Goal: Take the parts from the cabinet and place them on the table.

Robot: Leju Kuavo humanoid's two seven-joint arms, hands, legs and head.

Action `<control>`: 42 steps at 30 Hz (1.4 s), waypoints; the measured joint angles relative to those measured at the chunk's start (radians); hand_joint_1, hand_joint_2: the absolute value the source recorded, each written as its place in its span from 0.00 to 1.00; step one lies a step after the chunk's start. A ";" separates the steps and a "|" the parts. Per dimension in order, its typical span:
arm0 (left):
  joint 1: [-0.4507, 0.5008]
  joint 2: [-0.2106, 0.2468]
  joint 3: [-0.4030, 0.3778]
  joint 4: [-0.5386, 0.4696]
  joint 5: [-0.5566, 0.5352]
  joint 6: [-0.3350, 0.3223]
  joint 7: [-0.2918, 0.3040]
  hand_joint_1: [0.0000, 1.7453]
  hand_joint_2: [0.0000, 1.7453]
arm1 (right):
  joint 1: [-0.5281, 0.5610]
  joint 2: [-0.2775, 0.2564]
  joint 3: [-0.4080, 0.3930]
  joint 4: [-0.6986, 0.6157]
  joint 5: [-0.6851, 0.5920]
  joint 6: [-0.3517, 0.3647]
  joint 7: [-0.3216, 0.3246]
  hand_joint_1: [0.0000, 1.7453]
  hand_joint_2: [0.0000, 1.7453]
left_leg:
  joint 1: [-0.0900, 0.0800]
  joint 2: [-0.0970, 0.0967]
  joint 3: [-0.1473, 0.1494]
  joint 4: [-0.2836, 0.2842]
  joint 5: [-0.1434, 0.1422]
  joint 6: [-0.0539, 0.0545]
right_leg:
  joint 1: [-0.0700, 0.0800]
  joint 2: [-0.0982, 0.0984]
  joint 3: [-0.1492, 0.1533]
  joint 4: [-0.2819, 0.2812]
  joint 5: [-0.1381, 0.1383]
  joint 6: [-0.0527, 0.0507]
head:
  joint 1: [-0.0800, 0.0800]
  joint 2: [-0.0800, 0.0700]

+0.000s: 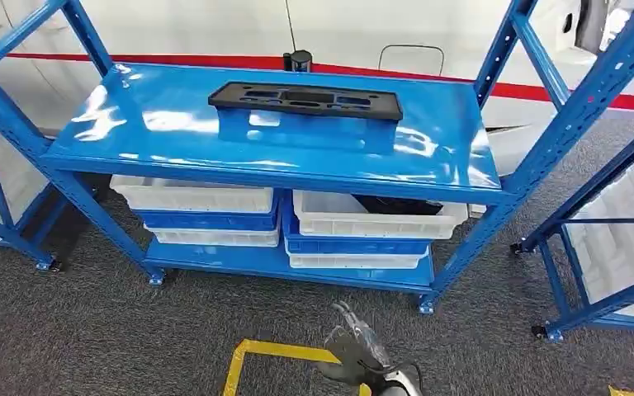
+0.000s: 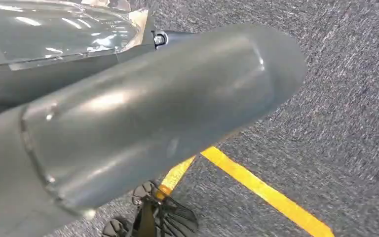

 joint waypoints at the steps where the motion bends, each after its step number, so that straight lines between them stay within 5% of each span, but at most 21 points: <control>1: 0.000 0.000 0.000 0.000 -0.005 0.000 0.002 0.00 0.00 | 0.002 0.003 0.012 -0.017 -0.008 -0.001 -0.005 0.00 1.00 | 0.002 0.001 -0.003 0.000 0.002 0.002 | 0.002 0.001 -0.003 0.001 0.000 0.000 | 0.001 0.000; 12: -0.003 0.000 -0.003 0.000 -0.039 -0.011 0.011 0.00 0.00 | 0.006 0.021 0.290 -0.486 -0.232 0.011 0.075 0.00 1.00 | 0.013 0.000 -0.006 -0.006 0.016 -0.017 | 0.014 0.001 -0.012 0.007 0.006 -0.012 | 0.001 0.000; 17: -0.003 0.001 -0.016 0.000 -0.066 -0.025 0.011 0.00 0.00 | 0.007 0.005 0.347 -0.616 -0.271 -0.033 0.087 0.00 1.00 | 0.012 0.000 -0.012 -0.006 0.019 -0.021 | 0.013 0.001 -0.018 0.008 0.009 -0.016 | 0.001 0.000; 25: -0.004 0.006 -0.047 0.000 -0.121 -0.039 0.018 0.00 0.00 | -0.059 -0.040 0.408 -0.951 -0.370 -0.025 0.239 0.00 1.00 | 0.007 0.000 -0.014 -0.006 0.019 -0.021 | 0.008 0.001 -0.019 0.008 0.010 -0.014 | 0.001 0.000; 42: -0.007 0.019 -0.121 0.000 -0.209 -0.098 -0.001 0.00 0.00 | -0.407 -0.033 0.454 -0.992 -0.473 0.109 0.496 0.00 1.00 | 0.006 0.000 -0.015 -0.005 0.020 -0.020 | 0.008 0.001 -0.019 0.008 0.010 -0.013 | 0.002 0.000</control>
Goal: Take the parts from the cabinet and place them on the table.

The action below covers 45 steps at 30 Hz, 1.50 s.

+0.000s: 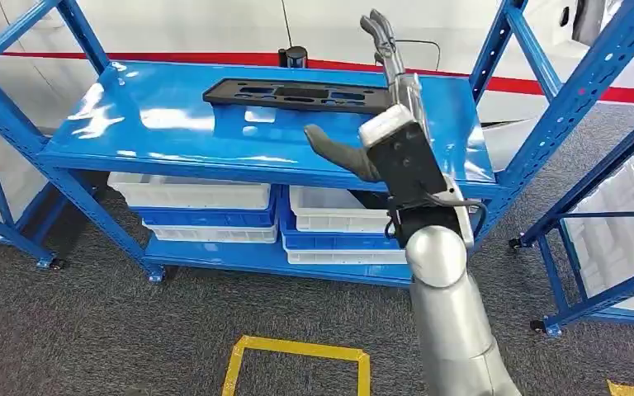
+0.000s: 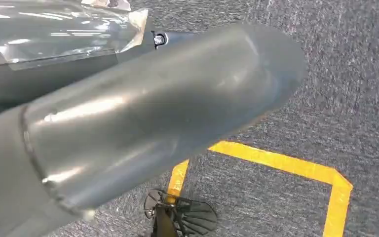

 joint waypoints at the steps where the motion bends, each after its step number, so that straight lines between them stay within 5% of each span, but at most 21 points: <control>1: 0.000 0.001 -0.002 0.000 -0.004 -0.006 0.000 0.00 0.00 | -0.017 0.007 0.011 0.017 0.001 0.004 0.011 0.00 1.00 | -0.003 0.000 -0.003 0.007 -0.002 0.002 | -0.006 0.000 0.000 -0.003 0.004 0.005 | 0.000 0.000; 6: -0.008 0.002 -0.014 0.000 -0.008 -0.014 -0.009 0.00 0.00 | -0.077 0.050 0.048 0.084 0.011 0.005 0.048 0.00 1.00 | 0.006 0.000 0.017 -0.029 0.002 0.030 | -0.004 0.001 -0.014 0.032 0.002 0.028 | 0.000 0.000; 9: -0.012 -0.002 -0.013 0.000 0.007 -0.019 -0.020 0.00 0.00 | -0.102 0.055 0.055 0.128 0.011 -0.008 0.051 0.00 1.00 | 0.008 -0.003 0.017 -0.031 -0.001 0.036 | -0.008 0.002 -0.115 0.219 -0.074 0.022 | 0.002 0.000; 11: -0.011 -0.003 -0.012 0.000 0.018 -0.020 -0.022 0.00 0.00 | -0.102 0.046 0.053 0.161 0.010 -0.018 0.053 0.00 1.00 | 0.010 -0.003 0.021 -0.030 -0.005 0.030 | -0.017 0.001 -0.183 0.315 -0.094 0.038 | 0.003 0.000; 15: -0.013 -0.010 -0.012 0.000 0.016 -0.029 -0.028 0.00 0.00 | -0.104 0.024 0.037 0.192 0.013 -0.032 0.040 0.00 1.00 | 0.030 -0.006 0.045 -0.012 -0.035 -0.006 | -0.041 -0.002 -0.084 0.041 0.058 0.091 | 0.004 0.000; 16: -0.014 -0.005 -0.012 0.000 0.015 -0.029 -0.028 0.00 0.00 | -0.102 0.010 0.032 0.197 0.013 -0.034 0.036 0.00 1.00 | 0.027 -0.008 0.047 -0.007 -0.042 -0.016 | -0.033 -0.002 -0.091 0.040 0.036 0.084 | 0.007 0.000; 17: -0.016 -0.006 -0.012 0.000 0.015 -0.029 -0.028 0.00 0.00 | -0.101 0.005 0.029 0.199 0.013 -0.034 0.031 0.00 1.00 | 0.026 -0.007 0.040 -0.002 -0.047 -0.025 | -0.026 -0.009 -0.091 0.035 0.006 0.040 | 0.011 0.000; 18: -0.017 -0.009 -0.012 0.000 0.017 -0.030 -0.027 0.00 0.00 | -0.092 -0.001 0.019 0.199 0.013 -0.034 0.030 0.00 1.00 | 0.027 -0.004 0.038 -0.003 -0.053 -0.032 | -0.025 -0.005 -0.083 0.038 0.028 0.025 | 0.006 0.000; 21: -0.022 -0.010 -0.012 0.000 0.019 -0.032 -0.026 0.00 0.00 | -0.086 -0.006 0.005 0.195 0.013 -0.033 0.025 0.00 1.00 | 0.033 0.000 0.035 0.024 -0.048 -0.044 | -0.030 0.005 -0.058 0.033 0.019 0.001 | -0.002 0.000; 23: -0.029 -0.010 -0.013 0.000 0.019 -0.032 -0.026 0.00 0.00 | -0.086 -0.011 0.000 0.195 0.013 -0.033 0.022 0.00 1.00 | 0.034 0.000 -0.055 0.175 -0.031 -0.049 | -0.028 0.005 -0.031 0.028 0.001 -0.016 | -0.007 0.000; 25: -0.029 -0.010 -0.013 0.000 0.019 -0.032 -0.026 0.00 0.00 | -0.078 -0.014 -0.005 0.195 0.013 -0.032 0.022 0.00 1.00 | 0.033 -0.001 -0.166 0.301 -0.094 -0.051 | -0.020 0.011 -0.005 0.023 -0.022 -0.023 | -0.009 0.000; 27: -0.026 -0.010 -0.012 0.000 0.021 -0.032 -0.025 0.00 0.00 | -0.074 -0.016 -0.007 0.195 0.013 -0.033 0.022 0.00 1.00 | 0.029 0.000 -0.216 0.299 -0.132 -0.042 | -0.014 0.020 0.028 0.022 -0.048 -0.026 | -0.009 0.000; 29: -0.026 -0.010 -0.012 0.000 0.016 -0.033 -0.024 0.00 0.00 | -0.069 -0.017 -0.008 0.194 0.016 -0.033 0.022 0.00 1.00 | 0.015 -0.001 -0.209 0.187 -0.084 -0.018 | -0.005 0.025 0.073 0.019 -0.081 -0.027 | -0.010 0.000; 31: -0.022 -0.001 -0.013 -0.001 0.013 -0.032 -0.021 0.00 0.00 | -0.056 -0.028 -0.014 0.189 0.022 -0.033 0.022 0.00 1.00 | -0.013 -0.014 -0.191 0.030 0.133 0.036 | -0.005 0.029 0.113 0.007 -0.112 -0.028 | -0.006 0.000; 34: -0.027 -0.004 -0.012 0.000 0.004 -0.030 -0.018 0.00 0.00 | -0.041 -0.030 -0.021 0.166 0.030 -0.031 0.028 0.00 1.00 | -0.027 -0.021 -0.153 0.019 0.114 0.043 | 0.004 0.035 0.166 -0.025 -0.124 -0.009 | -0.005 0.000; 37: -0.035 -0.007 -0.013 0.000 -0.006 -0.029 -0.018 0.00 0.00 | -0.035 -0.032 -0.024 0.134 0.038 -0.030 0.029 0.00 1.00 | -0.017 -0.019 -0.085 -0.018 0.086 0.044 | 0.002 0.021 0.091 0.127 -0.056 0.026 | -0.008 0.000; 38: -0.036 -0.008 -0.013 0.000 -0.011 -0.029 -0.018 0.00 0.00 | -0.029 -0.036 -0.024 0.133 0.039 -0.029 0.029 0.00 1.00 | -0.015 -0.018 -0.067 -0.025 0.076 0.051 | 0.003 0.018 0.037 0.206 -0.055 0.022 | -0.007 0.000; 40: -0.036 -0.014 -0.013 0.000 -0.018 -0.028 -0.015 0.00 0.00 | -0.003 -0.050 -0.031 0.132 0.042 -0.025 0.034 0.00 1.00 | -0.012 -0.019 -0.030 -0.033 0.054 0.050 | 0.003 0.016 -0.050 0.289 -0.128 0.005 | -0.007 0.000; 42: -0.035 -0.021 -0.016 0.001 -0.029 -0.024 -0.005 0.00 0.00 | 0.021 -0.058 -0.034 0.125 0.048 -0.022 0.037 0.00 1.00 | -0.008 -0.025 0.006 -0.035 0.023 0.046 | -0.001 0.016 -0.108 0.271 -0.223 -0.001 | -0.008 0.000; 43: -0.034 -0.022 -0.019 0.001 -0.034 -0.024 -0.003 0.00 0.00 | 0.027 -0.061 -0.034 0.120 0.049 -0.021 0.037 0.00 1.00 | -0.005 -0.029 0.022 -0.035 0.007 0.042 | -0.005 0.015 -0.123 0.230 -0.225 0.008 | -0.006 0.000; 45: -0.034 -0.024 -0.023 0.002 -0.037 -0.022 -0.001 0.00 0.00 | 0.036 -0.068 -0.036 0.117 0.049 -0.021 0.039 0.00 1.00 | -0.003 -0.033 0.053 -0.035 -0.021 0.032 | -0.013 0.011 -0.127 0.093 -0.106 0.054 | -0.006 0.000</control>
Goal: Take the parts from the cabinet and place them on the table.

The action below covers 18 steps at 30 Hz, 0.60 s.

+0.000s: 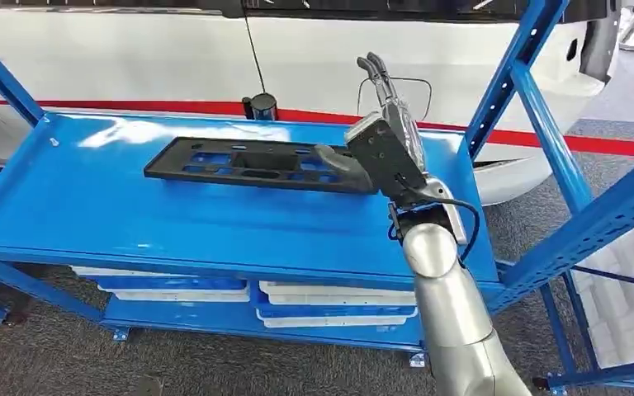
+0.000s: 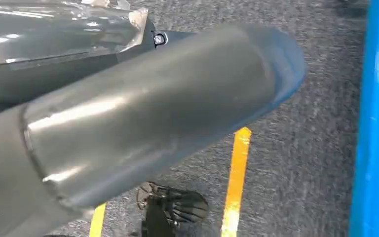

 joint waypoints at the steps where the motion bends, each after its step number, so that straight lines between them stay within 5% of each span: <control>1: 0.003 -0.001 0.000 0.001 0.000 0.000 0.000 0.00 0.00 | 0.010 -0.008 0.000 0.000 0.000 0.000 0.001 0.00 1.00 | 0.000 -0.002 0.007 0.001 -0.015 -0.006 | -0.004 -0.008 -0.002 -0.067 0.136 0.024 | 0.000 0.000; 2: 0.004 -0.002 0.000 0.002 -0.001 0.000 0.001 0.00 0.00 | 0.019 -0.016 -0.001 0.000 0.000 0.000 0.001 0.00 1.00 | -0.002 -0.005 0.017 0.017 -0.028 -0.014 | 0.000 -0.015 -0.003 -0.086 0.192 0.018 | -0.003 0.000; 3: 0.004 -0.002 -0.001 0.002 -0.001 0.000 0.001 0.00 0.00 | 0.024 -0.017 0.000 -0.001 0.001 0.003 0.005 0.00 1.00 | -0.002 -0.008 0.006 0.020 -0.032 -0.019 | 0.005 -0.009 0.011 -0.076 0.188 -0.017 | 0.002 0.000; 5: 0.002 -0.005 -0.003 0.003 -0.003 0.000 0.003 0.00 0.00 | 0.023 -0.014 -0.005 -0.019 0.002 0.001 0.003 0.00 1.00 | -0.002 -0.003 0.009 0.022 -0.042 -0.027 | 0.006 -0.008 0.006 -0.073 0.187 -0.030 | -0.003 0.000; 6: -0.003 -0.003 -0.006 0.003 -0.007 0.002 0.003 0.00 0.00 | 0.019 -0.014 -0.004 -0.028 0.002 0.001 0.002 0.00 1.00 | -0.002 -0.003 0.006 0.030 -0.046 -0.029 | -0.009 -0.006 0.019 -0.081 0.183 -0.036 | -0.005 0.000; 8: -0.008 -0.006 -0.008 0.003 -0.012 0.003 0.003 0.00 0.00 | 0.021 -0.017 -0.006 -0.032 0.002 0.000 0.002 0.00 1.00 | 0.001 0.018 -0.040 0.123 -0.071 -0.045 | -0.010 -0.007 0.042 -0.088 0.174 -0.048 | -0.009 0.000; 11: -0.004 -0.008 -0.014 0.003 -0.021 0.003 0.008 0.00 0.00 | 0.055 -0.029 -0.009 -0.035 0.003 0.000 0.002 0.00 1.00 | 0.016 0.029 -0.168 0.334 -0.154 -0.067 | -0.010 -0.007 0.068 -0.088 0.154 -0.069 | -0.008 0.000; 12: -0.004 -0.008 -0.016 0.003 -0.023 0.003 0.008 0.00 0.00 | 0.063 -0.031 -0.010 -0.040 0.003 0.000 0.002 0.00 1.00 | 0.018 0.029 -0.189 0.344 -0.144 -0.067 | -0.011 -0.005 0.073 -0.088 0.150 -0.069 | -0.008 0.000; 14: -0.005 -0.008 -0.019 0.003 -0.024 0.005 0.008 0.00 0.00 | 0.066 -0.031 -0.012 -0.050 0.003 0.000 0.002 0.00 1.00 | 0.021 0.029 -0.174 0.251 -0.055 -0.062 | -0.011 0.001 0.088 -0.088 0.140 -0.069 | -0.008 0.000; 16: -0.006 -0.007 -0.024 0.003 -0.032 0.006 0.010 0.00 0.00 | 0.065 -0.031 -0.012 -0.065 0.005 0.002 0.002 0.00 1.00 | 0.021 0.029 -0.113 0.083 0.061 -0.051 | -0.011 0.004 0.105 -0.090 0.129 -0.061 | -0.008 0.000; 18: -0.010 -0.008 -0.026 0.003 -0.036 0.013 0.014 0.00 0.00 | 0.065 -0.029 -0.009 -0.073 0.011 0.011 0.000 0.00 1.00 | 0.011 0.032 -0.100 0.032 0.022 -0.044 | -0.003 0.006 0.104 -0.089 0.123 -0.051 | -0.011 0.000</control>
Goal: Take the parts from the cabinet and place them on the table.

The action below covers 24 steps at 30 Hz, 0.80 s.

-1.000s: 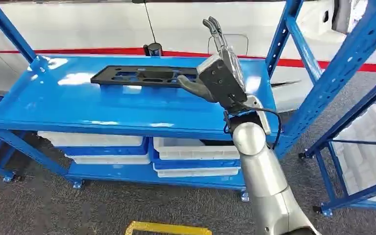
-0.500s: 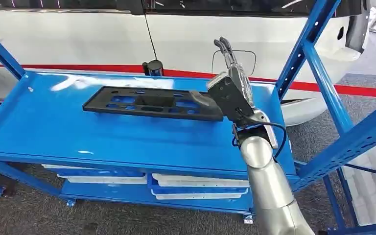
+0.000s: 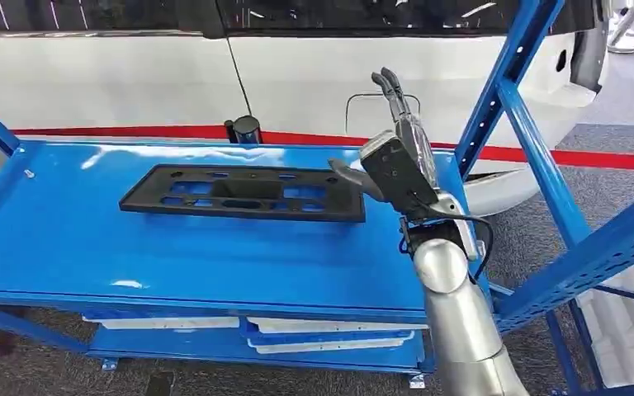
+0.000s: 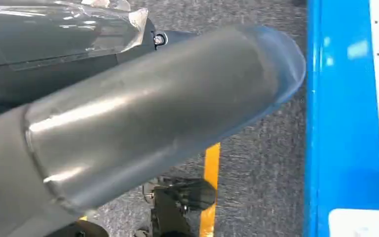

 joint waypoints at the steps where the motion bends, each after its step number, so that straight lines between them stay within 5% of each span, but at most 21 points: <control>1: 0.000 -0.001 -0.003 0.000 -0.002 0.000 0.004 0.00 0.00 | 0.004 0.002 0.003 -0.002 0.006 0.005 0.000 0.00 1.00 | 0.000 -0.005 0.008 0.008 0.014 0.004 | 0.004 0.000 0.001 -0.001 -0.006 0.007 | 0.005 0.000; 3: 0.001 -0.002 -0.005 0.000 -0.002 0.002 0.005 0.00 0.00 | 0.006 0.005 0.013 -0.003 0.010 0.008 -0.001 0.00 1.00 | -0.001 -0.006 0.007 0.008 0.016 0.005 | 0.003 -0.001 0.003 -0.004 -0.007 0.013 | 0.008 0.000; 4: 0.001 -0.006 -0.006 0.000 -0.004 0.002 0.005 0.00 0.00 | 0.007 0.007 0.018 -0.006 0.014 0.009 -0.001 0.00 1.00 | 0.005 -0.006 0.009 0.001 0.027 0.000 | 0.005 -0.002 0.003 0.002 -0.014 0.006 | 0.007 0.000; 5: -0.001 -0.007 -0.006 0.000 -0.004 0.002 0.005 0.00 0.00 | 0.007 0.008 0.021 -0.007 0.016 0.009 -0.002 0.00 1.00 | 0.002 -0.007 0.008 0.000 0.028 -0.007 | 0.007 -0.002 0.004 -0.004 -0.008 -0.015 | 0.009 0.000; 8: 0.000 -0.006 -0.006 0.000 -0.004 0.002 0.005 0.00 0.00 | 0.007 0.009 0.027 -0.008 0.017 0.009 -0.002 0.00 1.00 | -0.004 -0.015 0.007 0.001 0.029 -0.004 | 0.003 -0.008 0.013 -0.014 -0.008 -0.017 | 0.013 0.000; 14: -0.001 -0.008 -0.007 0.000 -0.005 0.002 0.005 0.00 0.00 | 0.007 0.010 0.038 -0.008 0.019 0.009 -0.002 0.00 1.00 | -0.011 -0.018 0.007 0.001 0.027 0.011 | -0.002 -0.010 0.017 -0.023 -0.003 -0.009 | 0.013 0.000; 18: -0.001 -0.007 -0.007 0.000 -0.005 0.002 0.005 0.00 0.00 | 0.007 0.010 0.040 -0.008 0.019 0.009 -0.002 0.00 1.00 | -0.013 -0.017 0.007 0.002 0.027 0.012 | -0.004 -0.010 0.017 -0.024 0.000 -0.001 | 0.013 0.000; 20: -0.001 -0.007 -0.007 0.000 -0.005 0.002 0.005 0.00 0.00 | 0.007 0.010 0.040 -0.008 0.019 0.009 -0.002 0.00 1.00 | -0.013 -0.017 0.006 0.002 0.028 0.013 | -0.005 -0.010 0.016 -0.024 0.001 0.015 | 0.013 0.000; 24: -0.001 -0.007 -0.007 0.000 -0.005 0.002 0.005 0.00 0.00 | 0.007 0.010 0.041 -0.008 0.019 0.009 -0.002 0.00 1.00 | -0.012 -0.017 0.007 0.002 0.028 0.014 | -0.004 -0.010 0.015 -0.024 0.000 0.018 | 0.012 0.000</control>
